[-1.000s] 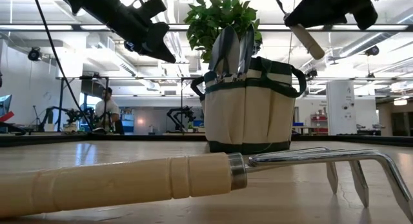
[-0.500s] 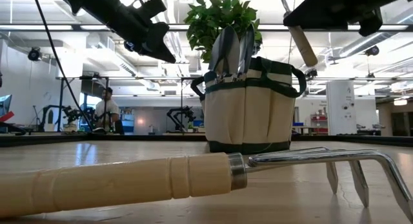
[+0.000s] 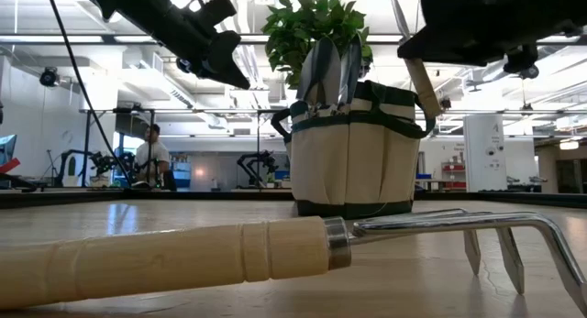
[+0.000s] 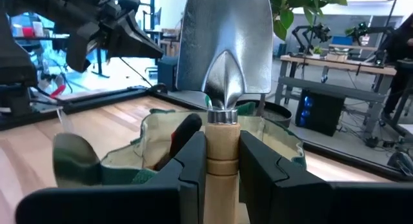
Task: Pick & Place Garden tools in Gardening bag
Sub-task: Put the brown trowel into the side pocket of the gardening bag
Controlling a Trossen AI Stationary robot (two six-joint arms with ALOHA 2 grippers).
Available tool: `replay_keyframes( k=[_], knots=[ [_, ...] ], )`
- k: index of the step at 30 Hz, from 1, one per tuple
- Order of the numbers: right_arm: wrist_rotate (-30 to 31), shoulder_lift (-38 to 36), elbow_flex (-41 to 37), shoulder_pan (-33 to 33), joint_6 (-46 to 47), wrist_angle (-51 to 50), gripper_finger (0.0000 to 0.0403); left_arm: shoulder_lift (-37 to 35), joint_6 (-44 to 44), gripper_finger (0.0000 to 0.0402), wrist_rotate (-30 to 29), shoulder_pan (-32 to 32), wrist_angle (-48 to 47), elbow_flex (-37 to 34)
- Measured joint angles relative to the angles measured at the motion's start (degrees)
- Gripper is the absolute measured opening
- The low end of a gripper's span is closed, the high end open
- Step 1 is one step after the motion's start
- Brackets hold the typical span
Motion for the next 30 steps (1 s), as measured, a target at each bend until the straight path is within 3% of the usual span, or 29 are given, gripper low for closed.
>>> replay_keyframes(
  k=[30],
  knots=[
    [-0.15,0.66,0.19,-5.25,-0.63,9.05,0.0052,0.0,-0.57,0.0012,-0.17,0.02,0.39,0.0]
  ],
)
